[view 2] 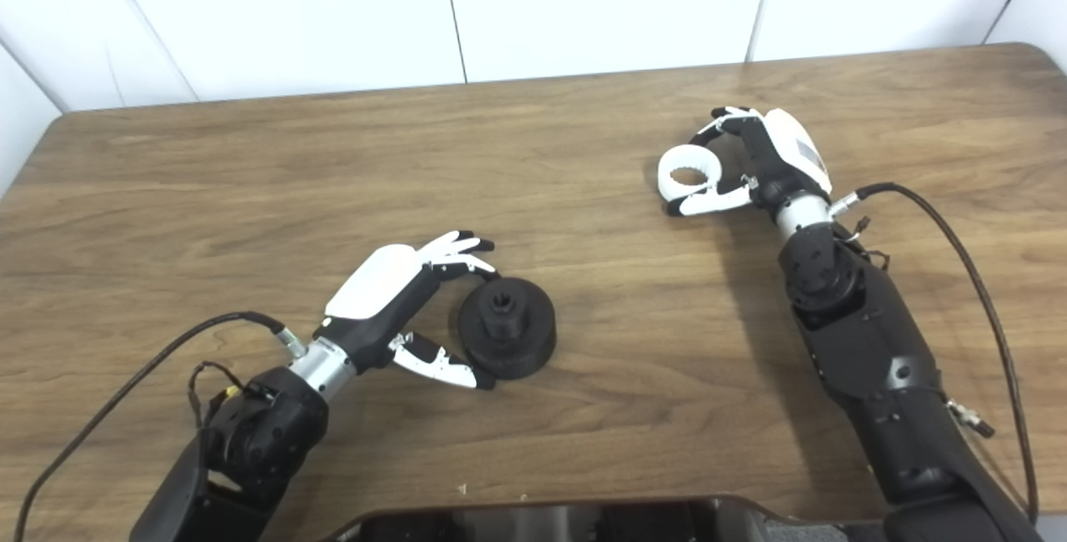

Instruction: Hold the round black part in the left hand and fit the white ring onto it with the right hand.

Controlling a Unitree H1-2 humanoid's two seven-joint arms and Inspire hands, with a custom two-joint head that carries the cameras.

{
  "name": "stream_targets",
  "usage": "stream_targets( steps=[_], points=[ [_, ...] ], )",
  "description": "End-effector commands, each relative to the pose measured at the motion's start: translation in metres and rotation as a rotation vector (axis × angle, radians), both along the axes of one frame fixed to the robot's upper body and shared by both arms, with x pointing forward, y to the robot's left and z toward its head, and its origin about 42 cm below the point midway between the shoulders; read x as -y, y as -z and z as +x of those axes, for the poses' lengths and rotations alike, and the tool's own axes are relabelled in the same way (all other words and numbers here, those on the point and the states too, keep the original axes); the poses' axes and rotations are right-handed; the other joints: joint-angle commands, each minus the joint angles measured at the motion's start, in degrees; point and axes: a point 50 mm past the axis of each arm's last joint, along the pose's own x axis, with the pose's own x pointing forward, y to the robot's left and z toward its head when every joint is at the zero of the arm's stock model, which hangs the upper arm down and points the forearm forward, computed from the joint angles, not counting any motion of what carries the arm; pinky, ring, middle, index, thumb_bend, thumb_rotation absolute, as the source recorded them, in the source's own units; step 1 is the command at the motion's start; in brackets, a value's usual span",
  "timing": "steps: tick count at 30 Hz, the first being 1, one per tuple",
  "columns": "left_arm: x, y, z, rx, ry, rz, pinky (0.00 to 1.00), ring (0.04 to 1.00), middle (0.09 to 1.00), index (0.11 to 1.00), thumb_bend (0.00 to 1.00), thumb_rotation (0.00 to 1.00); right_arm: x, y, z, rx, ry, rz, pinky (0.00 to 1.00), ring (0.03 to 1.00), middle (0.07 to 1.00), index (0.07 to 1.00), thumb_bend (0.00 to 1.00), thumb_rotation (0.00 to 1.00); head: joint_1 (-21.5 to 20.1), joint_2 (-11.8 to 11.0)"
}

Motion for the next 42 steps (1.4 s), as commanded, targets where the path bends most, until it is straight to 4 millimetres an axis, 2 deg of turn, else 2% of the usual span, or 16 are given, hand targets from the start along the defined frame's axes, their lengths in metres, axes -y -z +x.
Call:
stream_targets(
  steps=[1,7,21,36,42],
  points=[
    [-0.002,0.011,-0.004,-0.055,0.003,0.016,0.85,0.958,0.907,0.651,0.84,0.29,0.0,-0.021,0.008,0.083,-0.025,0.004,0.94,0.956,0.873,0.49,0.52,0.14,-0.03,0.07],
    [-0.001,0.011,-0.004,-0.06,0.005,0.023,0.85,0.967,0.913,0.662,0.83,0.31,-0.002,-0.025,0.004,0.081,-0.041,0.023,0.93,0.953,0.87,0.49,0.52,0.14,0.06,0.11],
    [0.002,0.013,-0.003,-0.067,-0.003,0.028,0.86,0.966,0.91,0.652,0.83,0.3,-0.019,-0.052,-0.025,0.057,-0.139,0.011,0.94,0.972,0.881,0.49,0.52,0.14,0.02,0.24],
    [0.004,0.013,-0.002,-0.072,-0.004,0.029,0.85,0.965,0.91,0.668,0.84,0.3,-0.055,-0.093,-0.071,0.016,-0.326,0.003,0.93,0.965,0.875,0.489,0.52,0.14,0.31,0.43],
    [0.004,0.013,-0.002,-0.071,-0.007,0.028,0.85,0.964,0.909,0.679,0.83,0.3,-0.071,-0.104,-0.089,0.006,-0.398,-0.005,0.92,0.974,0.876,0.489,0.52,0.14,0.31,0.47]
  ],
)
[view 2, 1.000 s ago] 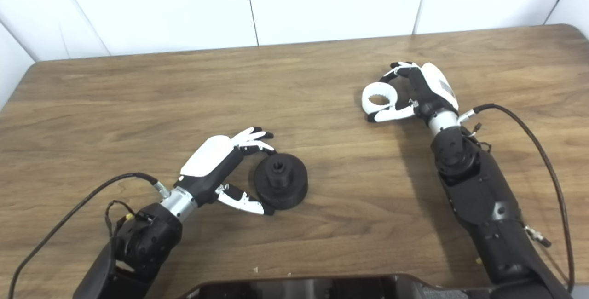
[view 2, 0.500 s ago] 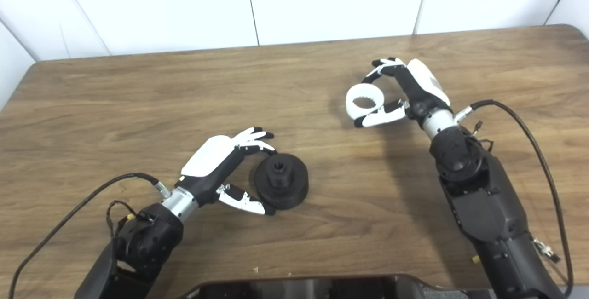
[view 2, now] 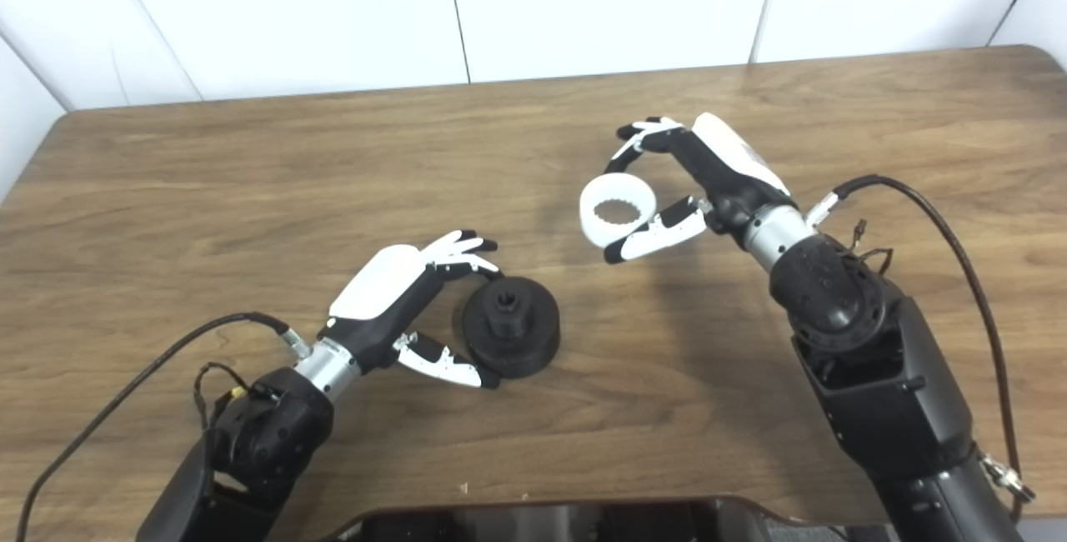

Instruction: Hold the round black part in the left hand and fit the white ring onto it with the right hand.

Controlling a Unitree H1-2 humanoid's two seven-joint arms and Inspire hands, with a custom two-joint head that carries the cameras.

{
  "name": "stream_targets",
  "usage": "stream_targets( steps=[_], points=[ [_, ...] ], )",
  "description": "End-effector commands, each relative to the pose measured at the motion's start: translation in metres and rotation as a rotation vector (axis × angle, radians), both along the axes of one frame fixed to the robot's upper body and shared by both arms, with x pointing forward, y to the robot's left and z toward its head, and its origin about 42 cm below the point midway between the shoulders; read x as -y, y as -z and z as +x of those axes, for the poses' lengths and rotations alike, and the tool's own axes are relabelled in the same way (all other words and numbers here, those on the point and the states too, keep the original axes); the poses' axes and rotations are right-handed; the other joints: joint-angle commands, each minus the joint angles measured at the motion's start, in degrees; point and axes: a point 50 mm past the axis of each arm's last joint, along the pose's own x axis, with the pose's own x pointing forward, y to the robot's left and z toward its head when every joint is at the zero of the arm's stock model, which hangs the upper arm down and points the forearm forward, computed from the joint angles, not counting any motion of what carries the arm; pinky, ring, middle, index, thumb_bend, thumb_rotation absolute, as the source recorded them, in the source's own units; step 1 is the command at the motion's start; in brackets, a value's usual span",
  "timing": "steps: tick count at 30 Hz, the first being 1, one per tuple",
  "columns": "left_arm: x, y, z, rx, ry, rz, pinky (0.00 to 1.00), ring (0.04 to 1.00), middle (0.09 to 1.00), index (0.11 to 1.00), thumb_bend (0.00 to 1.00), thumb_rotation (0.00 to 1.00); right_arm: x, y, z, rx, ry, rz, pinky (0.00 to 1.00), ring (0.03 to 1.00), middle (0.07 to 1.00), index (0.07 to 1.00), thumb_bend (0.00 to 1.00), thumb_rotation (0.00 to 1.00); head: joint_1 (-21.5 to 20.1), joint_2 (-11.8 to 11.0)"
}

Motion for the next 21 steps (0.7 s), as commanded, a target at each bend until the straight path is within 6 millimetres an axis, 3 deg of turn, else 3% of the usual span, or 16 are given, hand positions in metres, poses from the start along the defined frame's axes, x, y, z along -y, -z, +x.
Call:
stream_targets(
  steps=[1,21],
  points=[
    [0.0,0.012,-0.001,-0.064,0.004,0.032,0.85,0.964,0.909,0.68,0.83,0.3,-0.008,-0.02,-0.004,0.059,-0.036,-0.008,0.92,0.976,0.877,0.49,0.52,0.14,0.01,0.08],
    [0.0,0.013,0.001,-0.064,0.002,0.021,0.85,0.97,0.914,0.667,0.83,0.32,-0.044,-0.025,-0.022,0.066,-0.149,0.044,0.93,0.983,0.883,0.49,0.52,0.14,0.5,0.3]
  ],
)
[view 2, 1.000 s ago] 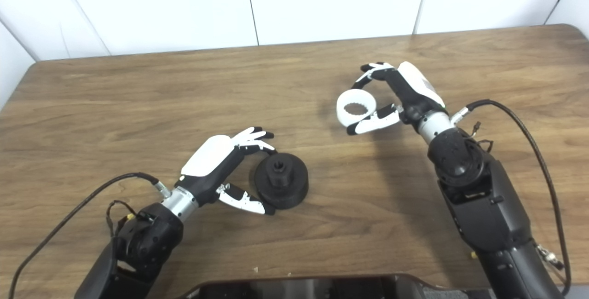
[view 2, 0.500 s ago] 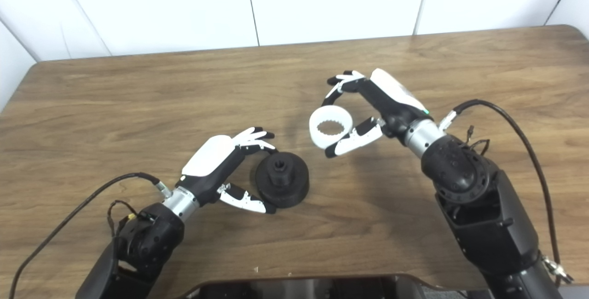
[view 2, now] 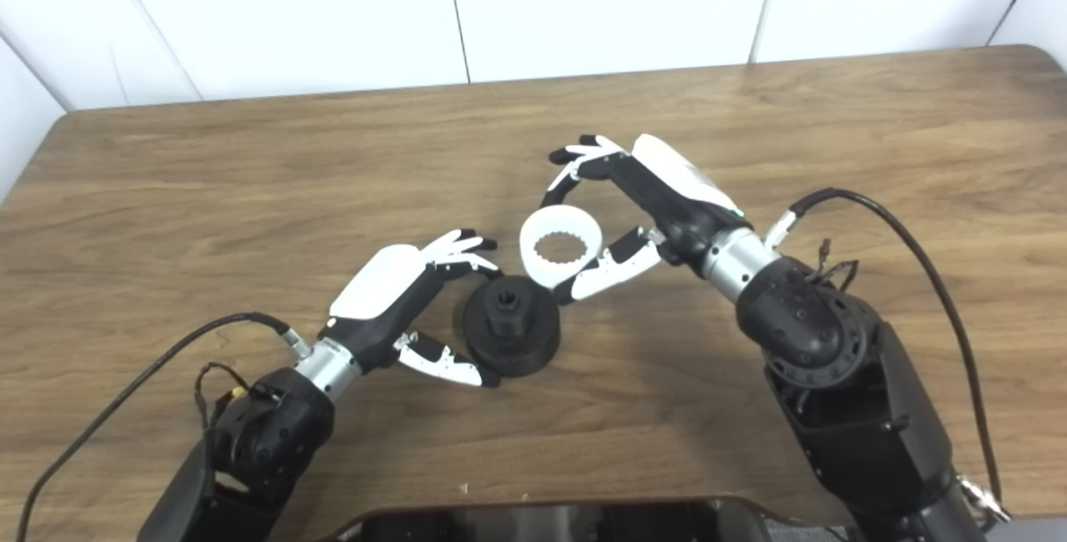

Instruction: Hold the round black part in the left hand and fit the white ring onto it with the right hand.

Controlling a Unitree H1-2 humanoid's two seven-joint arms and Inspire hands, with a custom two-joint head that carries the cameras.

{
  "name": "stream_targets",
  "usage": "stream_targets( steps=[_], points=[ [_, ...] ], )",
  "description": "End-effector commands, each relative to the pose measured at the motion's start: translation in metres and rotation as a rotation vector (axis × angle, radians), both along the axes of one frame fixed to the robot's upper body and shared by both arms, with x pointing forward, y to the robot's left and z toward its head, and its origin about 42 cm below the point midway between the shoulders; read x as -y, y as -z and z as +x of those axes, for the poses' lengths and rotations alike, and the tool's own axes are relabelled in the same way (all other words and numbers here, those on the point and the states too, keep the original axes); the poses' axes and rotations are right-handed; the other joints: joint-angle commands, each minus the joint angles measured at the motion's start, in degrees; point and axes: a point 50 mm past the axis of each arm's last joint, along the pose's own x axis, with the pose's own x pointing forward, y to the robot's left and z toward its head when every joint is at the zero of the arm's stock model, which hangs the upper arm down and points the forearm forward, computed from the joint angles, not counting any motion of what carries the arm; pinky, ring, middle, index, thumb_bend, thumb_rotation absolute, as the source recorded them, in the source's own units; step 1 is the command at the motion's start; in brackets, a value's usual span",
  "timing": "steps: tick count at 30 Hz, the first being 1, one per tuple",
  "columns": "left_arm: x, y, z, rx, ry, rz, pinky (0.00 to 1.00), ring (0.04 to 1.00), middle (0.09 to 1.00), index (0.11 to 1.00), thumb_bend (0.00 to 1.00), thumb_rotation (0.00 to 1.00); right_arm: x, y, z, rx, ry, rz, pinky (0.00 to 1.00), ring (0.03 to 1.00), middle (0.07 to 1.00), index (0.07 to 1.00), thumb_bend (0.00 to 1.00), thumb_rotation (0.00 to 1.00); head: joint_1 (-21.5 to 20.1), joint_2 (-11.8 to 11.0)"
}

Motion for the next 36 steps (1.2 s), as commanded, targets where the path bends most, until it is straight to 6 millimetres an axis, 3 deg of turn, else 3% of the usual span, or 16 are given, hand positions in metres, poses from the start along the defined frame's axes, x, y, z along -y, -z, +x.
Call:
stream_targets(
  steps=[1,9,20,36],
  points=[
    [0.0,0.011,0.0,-0.062,0.005,0.026,0.85,0.97,0.914,0.666,0.83,0.32,-0.007,-0.017,0.002,0.067,-0.021,0.026,0.93,0.985,0.885,0.49,0.52,0.14,-0.03,0.14],
    [0.0,0.012,0.0,-0.067,0.001,0.028,0.85,0.969,0.913,0.682,0.83,0.32,-0.018,-0.021,0.0,0.058,-0.061,0.042,0.96,0.998,0.893,0.49,0.52,0.14,-0.17,0.17],
    [0.002,0.012,-0.001,-0.067,0.003,0.024,0.85,0.967,0.909,0.678,0.83,0.31,-0.037,-0.011,0.003,0.043,-0.097,0.012,0.91,0.988,0.895,0.49,0.52,0.14,0.25,0.15],
    [0.001,0.01,-0.002,-0.053,0.008,0.022,0.85,0.967,0.909,0.688,0.82,0.33,-0.045,0.007,0.004,0.003,-0.108,-0.005,0.91,0.982,0.895,0.49,0.52,0.15,0.39,0.38]
  ],
)
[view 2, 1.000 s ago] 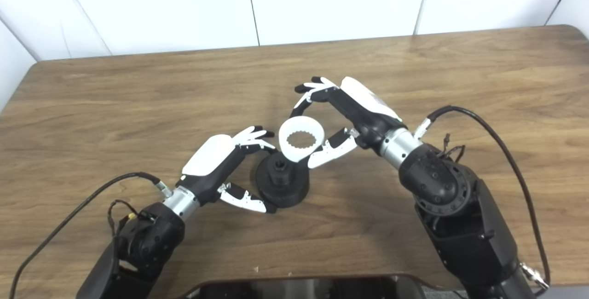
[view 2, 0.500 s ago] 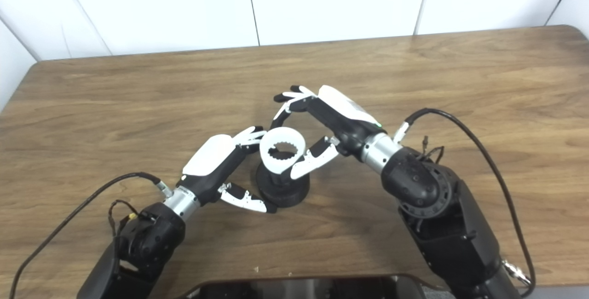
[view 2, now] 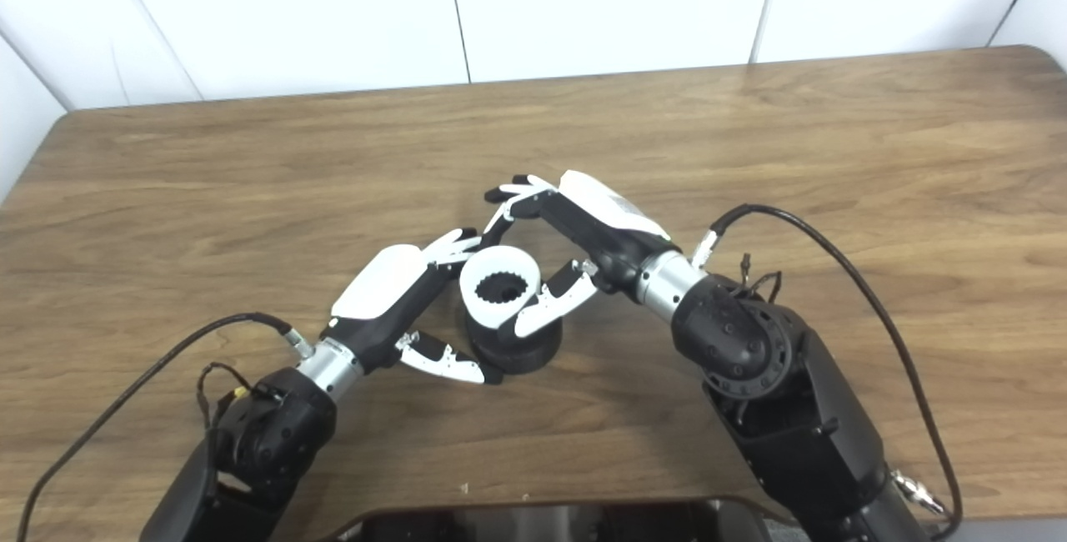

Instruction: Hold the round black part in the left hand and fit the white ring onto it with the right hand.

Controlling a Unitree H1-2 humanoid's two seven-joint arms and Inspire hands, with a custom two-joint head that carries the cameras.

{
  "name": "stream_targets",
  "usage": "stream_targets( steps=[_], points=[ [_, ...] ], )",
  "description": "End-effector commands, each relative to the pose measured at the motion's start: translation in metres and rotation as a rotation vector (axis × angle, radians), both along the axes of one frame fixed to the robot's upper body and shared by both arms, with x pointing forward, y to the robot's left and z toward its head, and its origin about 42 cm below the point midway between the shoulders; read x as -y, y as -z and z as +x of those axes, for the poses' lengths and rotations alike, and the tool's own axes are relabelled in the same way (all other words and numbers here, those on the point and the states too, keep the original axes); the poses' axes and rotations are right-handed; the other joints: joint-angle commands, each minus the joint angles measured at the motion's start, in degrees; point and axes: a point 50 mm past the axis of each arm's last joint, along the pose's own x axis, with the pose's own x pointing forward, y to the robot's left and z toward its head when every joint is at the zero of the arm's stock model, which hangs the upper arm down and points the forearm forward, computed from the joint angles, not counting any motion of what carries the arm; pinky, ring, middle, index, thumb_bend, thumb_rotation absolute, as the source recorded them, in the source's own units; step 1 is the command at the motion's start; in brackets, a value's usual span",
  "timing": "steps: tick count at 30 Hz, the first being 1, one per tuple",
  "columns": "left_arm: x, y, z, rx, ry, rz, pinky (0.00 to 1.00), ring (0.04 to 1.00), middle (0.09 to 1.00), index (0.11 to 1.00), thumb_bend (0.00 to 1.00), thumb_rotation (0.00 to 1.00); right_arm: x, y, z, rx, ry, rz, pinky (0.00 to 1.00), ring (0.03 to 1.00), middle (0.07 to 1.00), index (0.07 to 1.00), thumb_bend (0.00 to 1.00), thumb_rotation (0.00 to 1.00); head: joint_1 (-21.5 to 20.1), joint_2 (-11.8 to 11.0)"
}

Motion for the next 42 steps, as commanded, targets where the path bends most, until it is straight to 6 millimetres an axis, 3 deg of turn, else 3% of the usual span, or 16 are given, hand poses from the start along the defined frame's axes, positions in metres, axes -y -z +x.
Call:
stream_targets(
  steps=[1,25,42],
  points=[
    [0.0,0.01,-0.002,-0.056,0.008,0.022,0.85,0.966,0.907,0.684,0.82,0.33,-0.004,-0.014,0.004,0.072,-0.01,0.028,0.91,0.982,0.894,0.49,0.52,0.15,0.04,0.03],
    [0.0,0.007,-0.006,-0.067,-0.003,0.007,0.84,0.972,0.916,0.671,0.82,0.3,0.009,-0.007,0.006,0.043,0.011,0.021,0.93,0.995,0.897,0.49,0.52,0.15,0.26,0.25],
    [0.001,0.008,-0.004,-0.053,-0.001,0.005,0.83,0.965,0.911,0.665,0.83,0.31,0.016,0.008,0.006,0.037,0.029,0.002,0.92,0.986,0.899,0.492,0.52,0.15,0.17,0.21]
  ],
)
